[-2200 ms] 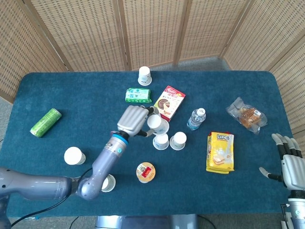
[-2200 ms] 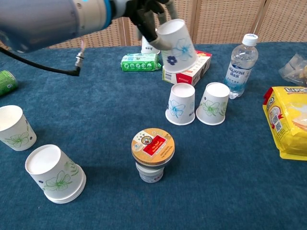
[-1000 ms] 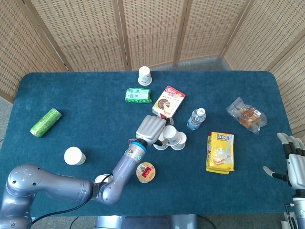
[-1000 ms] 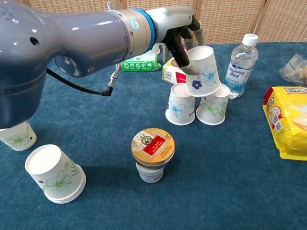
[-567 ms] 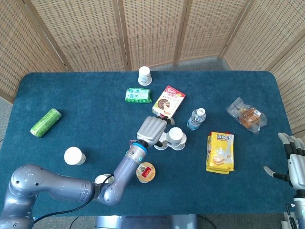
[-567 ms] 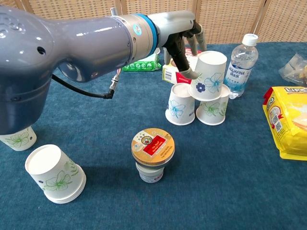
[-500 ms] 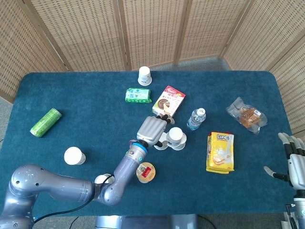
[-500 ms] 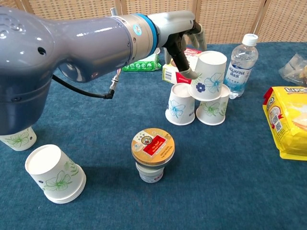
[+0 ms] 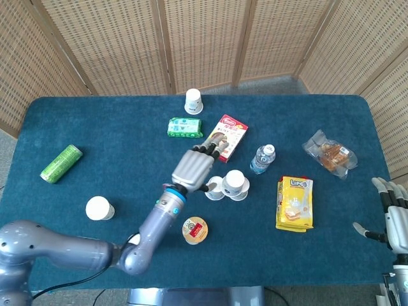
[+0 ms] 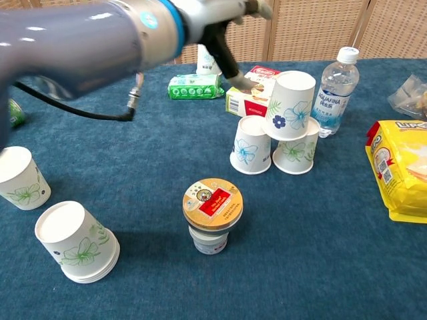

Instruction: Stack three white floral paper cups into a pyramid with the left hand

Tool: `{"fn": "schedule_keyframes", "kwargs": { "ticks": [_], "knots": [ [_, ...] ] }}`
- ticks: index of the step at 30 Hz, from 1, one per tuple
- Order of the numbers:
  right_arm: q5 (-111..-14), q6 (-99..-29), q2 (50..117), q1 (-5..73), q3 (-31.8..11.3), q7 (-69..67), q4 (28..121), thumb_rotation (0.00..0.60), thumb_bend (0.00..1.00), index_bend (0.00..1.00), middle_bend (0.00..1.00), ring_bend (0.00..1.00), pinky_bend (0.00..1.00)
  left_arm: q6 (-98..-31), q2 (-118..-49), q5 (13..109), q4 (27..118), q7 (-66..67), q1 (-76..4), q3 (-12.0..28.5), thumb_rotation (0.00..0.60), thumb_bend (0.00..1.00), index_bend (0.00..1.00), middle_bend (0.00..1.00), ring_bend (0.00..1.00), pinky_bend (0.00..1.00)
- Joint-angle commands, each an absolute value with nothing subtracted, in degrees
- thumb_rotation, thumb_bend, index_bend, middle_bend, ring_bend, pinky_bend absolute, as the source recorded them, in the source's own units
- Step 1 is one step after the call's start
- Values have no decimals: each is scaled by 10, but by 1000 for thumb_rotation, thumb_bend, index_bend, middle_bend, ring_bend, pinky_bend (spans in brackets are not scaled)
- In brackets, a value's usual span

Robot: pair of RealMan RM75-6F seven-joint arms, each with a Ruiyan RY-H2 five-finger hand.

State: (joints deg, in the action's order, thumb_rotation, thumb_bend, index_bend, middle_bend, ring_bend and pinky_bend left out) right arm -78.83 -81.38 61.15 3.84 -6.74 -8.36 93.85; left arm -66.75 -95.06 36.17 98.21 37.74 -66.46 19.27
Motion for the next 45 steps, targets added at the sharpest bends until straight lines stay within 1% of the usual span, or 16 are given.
{"fn": "schedule_keyframes", "kwargs": {
  "ticks": [1,6,11,16,22,25,29,34,40,45],
  "knots": [
    [-791,-814,612,39,-66,-81,940,600,0,0,0,0,0,-679,-904,399,1014,359,-631,171,600,278,0,0,0,160],
    [-797,-818,616,39,-64,-69,945,600,0,0,0,0,0,-676,-828,441,1057,334,-584,140,600,278,0,0,0,69],
    [-803,-820,621,40,-60,-52,947,600,0,0,0,0,0,-684,-743,521,1104,281,-524,101,600,278,0,0,0,15],
    [-806,-821,627,41,-58,-35,948,600,0,0,0,0,0,-708,-673,612,1129,222,-460,61,600,277,0,0,0,0],
    [-810,-826,633,42,-57,-18,950,600,0,0,0,0,0,-742,-620,723,1096,110,-372,0,600,278,0,0,0,0],
    [-811,-828,634,42,-57,-14,953,600,0,0,0,0,0,-765,-605,769,1076,67,-332,-29,600,278,0,0,0,0],
    [-816,-830,635,42,-55,-7,957,600,0,0,0,0,0,-817,-593,837,1032,-1,-269,-67,600,279,0,0,0,0],
    [-828,-836,636,41,-50,4,964,600,0,0,0,0,0,-888,-587,875,973,-55,-191,-95,600,279,0,0,0,0],
    [-837,-838,636,39,-43,9,969,600,0,0,0,0,0,-949,-604,855,903,-105,-104,-101,600,283,0,0,0,0],
    [-842,-832,637,42,-39,9,962,600,0,0,0,0,0,-959,-613,837,852,-155,-67,-89,600,283,0,0,0,0]
  ]
}}
